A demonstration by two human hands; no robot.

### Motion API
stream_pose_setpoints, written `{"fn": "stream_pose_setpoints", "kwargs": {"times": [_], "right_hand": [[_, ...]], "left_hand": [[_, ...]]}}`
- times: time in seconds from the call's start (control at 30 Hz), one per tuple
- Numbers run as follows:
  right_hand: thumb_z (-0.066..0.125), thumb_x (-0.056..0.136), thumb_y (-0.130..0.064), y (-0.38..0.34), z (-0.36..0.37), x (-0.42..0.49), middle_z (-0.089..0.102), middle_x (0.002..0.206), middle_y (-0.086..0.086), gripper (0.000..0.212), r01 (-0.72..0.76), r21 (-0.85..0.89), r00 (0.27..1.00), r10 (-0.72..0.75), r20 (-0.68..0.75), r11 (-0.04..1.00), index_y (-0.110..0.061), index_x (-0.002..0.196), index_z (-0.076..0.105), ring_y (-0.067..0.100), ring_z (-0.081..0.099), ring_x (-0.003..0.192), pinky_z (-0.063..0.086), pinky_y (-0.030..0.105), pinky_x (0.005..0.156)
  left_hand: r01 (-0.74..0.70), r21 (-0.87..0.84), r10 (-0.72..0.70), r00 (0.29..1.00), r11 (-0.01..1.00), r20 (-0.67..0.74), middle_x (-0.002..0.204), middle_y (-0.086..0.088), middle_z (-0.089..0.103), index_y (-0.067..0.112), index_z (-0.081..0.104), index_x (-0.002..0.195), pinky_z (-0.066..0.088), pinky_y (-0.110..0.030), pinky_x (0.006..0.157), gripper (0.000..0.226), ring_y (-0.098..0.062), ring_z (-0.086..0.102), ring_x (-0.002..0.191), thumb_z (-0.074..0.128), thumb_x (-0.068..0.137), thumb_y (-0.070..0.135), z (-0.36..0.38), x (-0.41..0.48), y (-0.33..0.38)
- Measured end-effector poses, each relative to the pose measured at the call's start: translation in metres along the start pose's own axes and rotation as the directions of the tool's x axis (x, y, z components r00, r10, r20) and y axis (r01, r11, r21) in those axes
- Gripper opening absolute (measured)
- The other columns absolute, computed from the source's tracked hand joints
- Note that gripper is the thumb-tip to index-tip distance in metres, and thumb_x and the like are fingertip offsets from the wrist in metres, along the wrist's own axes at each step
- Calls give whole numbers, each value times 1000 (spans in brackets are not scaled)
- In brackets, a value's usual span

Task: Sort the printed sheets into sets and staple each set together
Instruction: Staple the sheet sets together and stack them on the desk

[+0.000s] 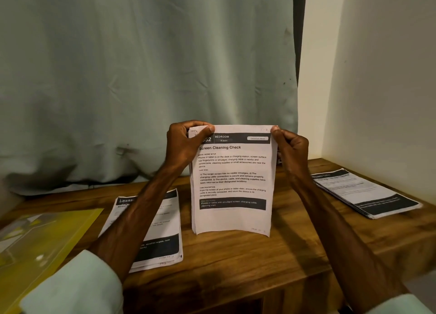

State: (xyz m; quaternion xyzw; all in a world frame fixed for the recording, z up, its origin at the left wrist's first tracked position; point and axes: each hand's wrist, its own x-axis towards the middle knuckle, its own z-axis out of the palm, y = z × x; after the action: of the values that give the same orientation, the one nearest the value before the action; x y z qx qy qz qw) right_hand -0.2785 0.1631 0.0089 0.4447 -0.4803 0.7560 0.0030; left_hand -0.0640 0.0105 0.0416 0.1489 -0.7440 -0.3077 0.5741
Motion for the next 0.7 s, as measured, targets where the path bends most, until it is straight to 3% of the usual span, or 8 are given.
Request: {"fn": "stream_pose_setpoints", "kwargs": {"times": [0.07,0.17,0.27,0.43,0.53,0.7], "right_hand": [[62,101,-29,-1,0,0,78,96,2,15,-9,-5,1000,9,4,1000,-24,95,75,28,75,90,60,49,77],[63,101,-23,2,-1,-1,77,103,-2,16,7,-24,999,-6,44,1000,-17,110,74,10,74,89,60,31,70],[67,98,-15,4,-2,-4,76,110,-2,21,34,-16,998,-33,45,999,-17,119,71,7,74,93,62,29,77],[81,87,-14,3,-4,-6,74,102,-11,28,175,-135,972,-193,-136,975,-6,113,72,2,73,91,59,18,80],[81,87,-19,6,-3,-7,71,101,-16,26,249,-251,947,-290,-141,935,-9,109,74,-7,70,89,55,10,78],[82,86,-20,7,-4,-8,70,103,-15,29,262,-292,941,-311,-137,920,-6,111,75,-12,68,87,55,9,77]], "left_hand": [[1,2,-1,1000,1000,2,96,-1,79,13,76,103,65,-35,73,21,-18,77,81,76,92,31,-1,0,0],[3,3,-3,1000,1000,0,96,0,79,14,76,104,65,-34,73,21,-17,77,80,76,92,31,-1,-1,1],[1,4,-1,1000,1000,-5,96,0,79,14,76,103,65,-33,72,21,-17,77,80,76,92,31,-1,-2,3],[4,22,-4,1000,1000,2,94,1,79,19,75,99,65,-35,73,16,-16,77,79,77,91,33,-1,-1,5],[1,25,-1,1000,1000,6,94,0,79,19,76,99,65,-37,73,17,-17,77,79,77,90,34,-1,-1,6],[9,21,-9,1000,1000,9,94,0,79,19,76,99,65,-40,74,17,-18,77,79,77,91,33,0,-3,8]]}}
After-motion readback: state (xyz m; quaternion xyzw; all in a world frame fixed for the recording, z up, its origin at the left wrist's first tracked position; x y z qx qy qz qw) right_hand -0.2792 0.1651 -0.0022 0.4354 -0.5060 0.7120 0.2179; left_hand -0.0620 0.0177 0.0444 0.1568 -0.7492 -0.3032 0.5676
